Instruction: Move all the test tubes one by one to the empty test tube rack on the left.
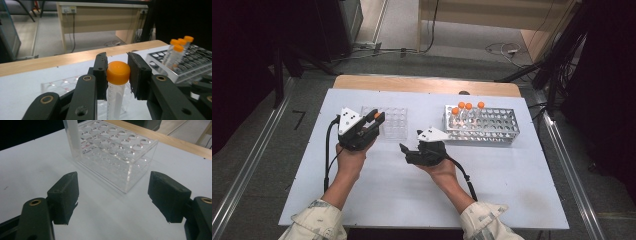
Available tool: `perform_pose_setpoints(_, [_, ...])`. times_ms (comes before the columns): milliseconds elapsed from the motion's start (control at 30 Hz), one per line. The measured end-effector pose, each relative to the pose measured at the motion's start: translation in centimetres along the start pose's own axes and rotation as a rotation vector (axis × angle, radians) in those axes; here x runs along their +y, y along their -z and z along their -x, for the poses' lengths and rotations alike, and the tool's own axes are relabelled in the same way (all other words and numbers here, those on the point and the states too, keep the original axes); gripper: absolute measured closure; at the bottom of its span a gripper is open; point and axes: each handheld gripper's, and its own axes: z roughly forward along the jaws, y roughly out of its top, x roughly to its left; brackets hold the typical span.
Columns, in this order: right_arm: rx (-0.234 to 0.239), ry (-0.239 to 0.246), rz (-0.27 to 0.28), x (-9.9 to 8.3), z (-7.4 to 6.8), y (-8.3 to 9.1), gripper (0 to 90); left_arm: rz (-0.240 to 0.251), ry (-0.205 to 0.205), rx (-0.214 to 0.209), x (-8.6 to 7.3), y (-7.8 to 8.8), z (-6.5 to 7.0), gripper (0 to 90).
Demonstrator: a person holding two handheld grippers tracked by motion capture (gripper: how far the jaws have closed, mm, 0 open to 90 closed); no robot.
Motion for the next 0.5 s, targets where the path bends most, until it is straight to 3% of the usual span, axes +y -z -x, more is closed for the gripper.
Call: perform_pose_setpoints(500, [-0.018,0.007,-0.025,-0.6,0.8,0.6,23.4,0.013,0.01,0.088,1.8,-0.2,-3.1,70.3])
